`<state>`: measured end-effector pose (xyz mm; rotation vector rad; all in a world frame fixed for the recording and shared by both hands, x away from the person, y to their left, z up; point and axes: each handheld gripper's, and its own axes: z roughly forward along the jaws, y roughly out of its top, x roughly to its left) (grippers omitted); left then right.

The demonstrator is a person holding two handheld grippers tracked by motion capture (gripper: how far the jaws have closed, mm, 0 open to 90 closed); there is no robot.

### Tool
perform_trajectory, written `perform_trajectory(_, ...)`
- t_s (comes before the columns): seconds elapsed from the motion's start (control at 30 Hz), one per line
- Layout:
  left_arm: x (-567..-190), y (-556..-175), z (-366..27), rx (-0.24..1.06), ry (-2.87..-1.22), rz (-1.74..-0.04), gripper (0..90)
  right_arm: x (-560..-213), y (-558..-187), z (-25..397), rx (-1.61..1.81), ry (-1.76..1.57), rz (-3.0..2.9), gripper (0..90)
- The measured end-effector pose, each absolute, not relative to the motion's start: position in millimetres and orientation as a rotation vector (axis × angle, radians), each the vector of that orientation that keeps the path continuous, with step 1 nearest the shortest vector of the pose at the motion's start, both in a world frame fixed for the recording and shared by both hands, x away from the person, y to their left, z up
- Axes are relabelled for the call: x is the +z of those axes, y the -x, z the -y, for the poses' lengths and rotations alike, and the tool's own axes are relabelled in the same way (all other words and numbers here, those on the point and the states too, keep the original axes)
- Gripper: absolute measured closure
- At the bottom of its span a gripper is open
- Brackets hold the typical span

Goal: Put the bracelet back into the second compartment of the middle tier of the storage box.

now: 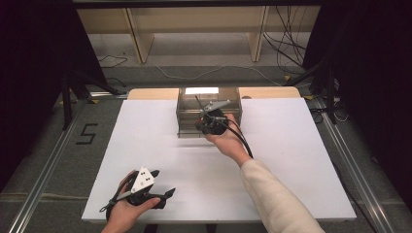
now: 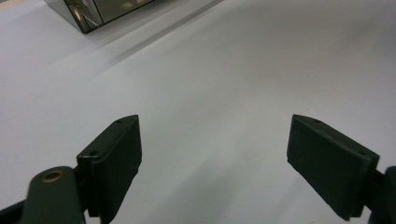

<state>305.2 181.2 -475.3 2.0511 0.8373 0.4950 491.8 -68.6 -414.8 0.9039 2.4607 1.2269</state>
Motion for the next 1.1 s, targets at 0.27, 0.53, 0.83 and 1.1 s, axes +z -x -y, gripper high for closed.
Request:
perform_trajectory(0.27, -475, -305, -181, 0.495, -2.051, -0.837, 17.9, -419, -497, 71, 1.217, -0.930, -2.465, 90.0)
perform_trajectory(0.53, -475, -305, -181, 0.495, -2.050, -0.837, 17.9, -422, -501, 73, 1.205, -0.951, -2.463, 90.0)
perform_trajectory(0.83, -475, -305, -181, 0.495, -2.051, -0.837, 17.9, -425, -504, 76, 1.185, -0.979, -2.459, 90.0)
perform_trajectory(1.1, -475, -305, -181, 0.495, -2.050, -0.836, 18.0, -426, -505, 78, 1.170, -0.990, -2.455, 90.0)
